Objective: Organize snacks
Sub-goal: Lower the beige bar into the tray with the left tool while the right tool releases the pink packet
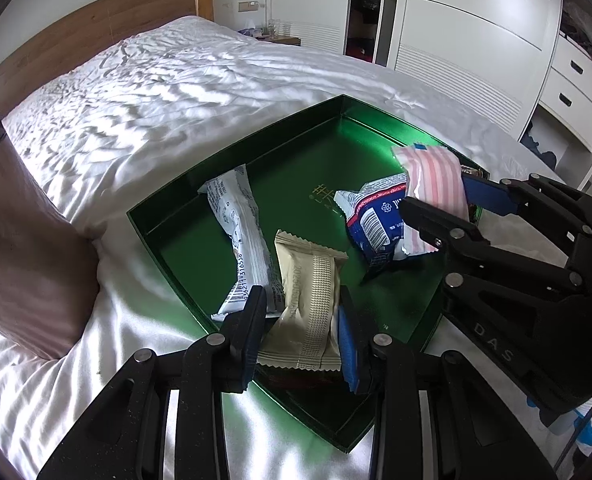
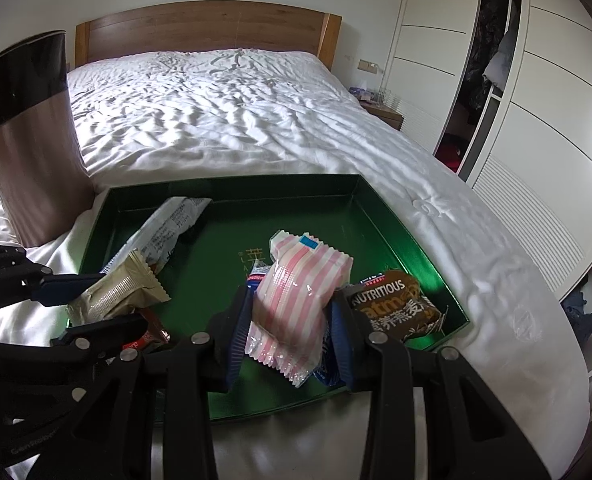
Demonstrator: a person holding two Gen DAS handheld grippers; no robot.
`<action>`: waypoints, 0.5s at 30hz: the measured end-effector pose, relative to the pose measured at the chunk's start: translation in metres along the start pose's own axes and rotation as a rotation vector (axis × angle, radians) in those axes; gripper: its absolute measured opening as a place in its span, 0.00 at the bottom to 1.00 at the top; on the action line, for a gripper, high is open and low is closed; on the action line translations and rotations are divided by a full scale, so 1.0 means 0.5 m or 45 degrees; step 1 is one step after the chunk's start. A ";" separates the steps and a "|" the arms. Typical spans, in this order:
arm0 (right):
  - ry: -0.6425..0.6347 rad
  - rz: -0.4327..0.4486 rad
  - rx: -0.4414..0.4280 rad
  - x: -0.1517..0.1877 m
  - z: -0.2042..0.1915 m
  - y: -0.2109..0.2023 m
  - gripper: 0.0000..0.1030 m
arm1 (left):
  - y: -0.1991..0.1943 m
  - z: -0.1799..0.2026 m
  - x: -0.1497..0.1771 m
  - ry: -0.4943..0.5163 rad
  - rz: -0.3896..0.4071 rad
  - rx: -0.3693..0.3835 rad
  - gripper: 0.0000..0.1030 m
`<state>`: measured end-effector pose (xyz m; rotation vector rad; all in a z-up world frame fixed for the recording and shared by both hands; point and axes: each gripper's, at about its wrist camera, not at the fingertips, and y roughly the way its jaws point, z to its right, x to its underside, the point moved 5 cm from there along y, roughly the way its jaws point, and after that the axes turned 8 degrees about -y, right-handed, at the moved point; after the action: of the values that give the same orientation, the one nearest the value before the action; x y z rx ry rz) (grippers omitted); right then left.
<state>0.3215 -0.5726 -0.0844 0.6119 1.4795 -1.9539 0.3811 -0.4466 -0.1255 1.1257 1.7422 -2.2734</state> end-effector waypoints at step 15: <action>0.030 -0.016 -0.001 0.008 0.009 0.009 0.00 | 0.003 0.007 0.000 -0.004 0.012 -0.035 0.30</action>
<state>0.3216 -0.5784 -0.0890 0.6289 1.5016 -1.9619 0.3801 -0.4503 -0.1263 1.1221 1.7577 -2.2377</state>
